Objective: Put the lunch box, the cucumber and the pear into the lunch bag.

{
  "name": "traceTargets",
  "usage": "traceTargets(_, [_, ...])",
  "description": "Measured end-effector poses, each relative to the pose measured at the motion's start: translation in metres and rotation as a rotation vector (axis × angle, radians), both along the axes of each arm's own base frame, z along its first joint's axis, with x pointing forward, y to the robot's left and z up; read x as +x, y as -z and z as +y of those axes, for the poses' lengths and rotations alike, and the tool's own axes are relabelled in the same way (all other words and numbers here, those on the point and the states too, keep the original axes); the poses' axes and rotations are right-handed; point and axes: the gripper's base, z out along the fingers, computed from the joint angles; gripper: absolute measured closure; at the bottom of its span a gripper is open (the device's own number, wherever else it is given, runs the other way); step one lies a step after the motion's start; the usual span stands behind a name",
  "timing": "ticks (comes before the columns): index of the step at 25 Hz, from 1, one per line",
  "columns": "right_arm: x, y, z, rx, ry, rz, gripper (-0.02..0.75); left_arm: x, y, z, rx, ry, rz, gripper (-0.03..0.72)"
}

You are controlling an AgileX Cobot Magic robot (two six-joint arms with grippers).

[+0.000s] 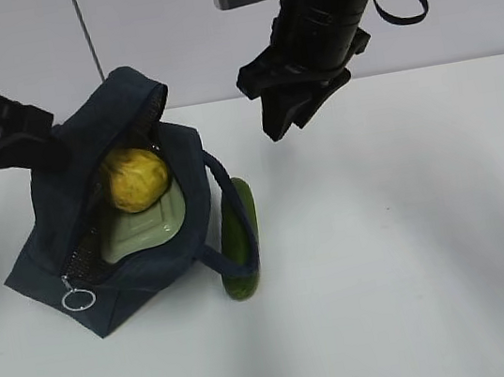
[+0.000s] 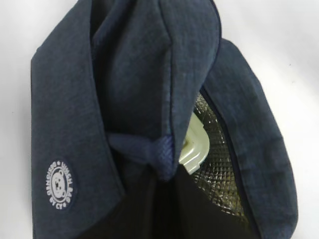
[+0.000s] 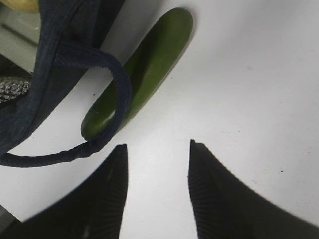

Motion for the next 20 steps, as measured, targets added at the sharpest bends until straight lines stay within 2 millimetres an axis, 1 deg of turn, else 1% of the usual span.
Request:
traceTargets(4, [0.001,-0.001,0.000,0.010,0.032,0.002,0.418,-0.001,0.004,0.004,0.053,0.011,0.024,0.685])
traceTargets(7, [0.003,0.006,0.001,0.012,0.068,0.028,0.419,-0.001,0.006,0.007,0.089,-0.009,0.038,0.685])
traceTargets(12, [0.012,0.035,0.007,-0.009,0.090,0.089,0.412,-0.001,0.008,0.013,0.135,-0.056,0.057,0.685])
traceTargets(14, [0.013,0.042,0.013,-0.010,0.090,0.086,0.391,-0.001,0.008,0.013,0.139,-0.064,0.060,0.685])
traceTargets(17, [0.016,0.055,0.023,-0.012,0.099,0.077,0.341,-0.001,0.009,0.014,0.145,-0.076,0.065,0.685])
traceTargets(20, [0.020,0.066,0.030,-0.004,0.130,0.076,0.314,0.000,0.010,0.018,0.183,-0.096,0.069,0.685])
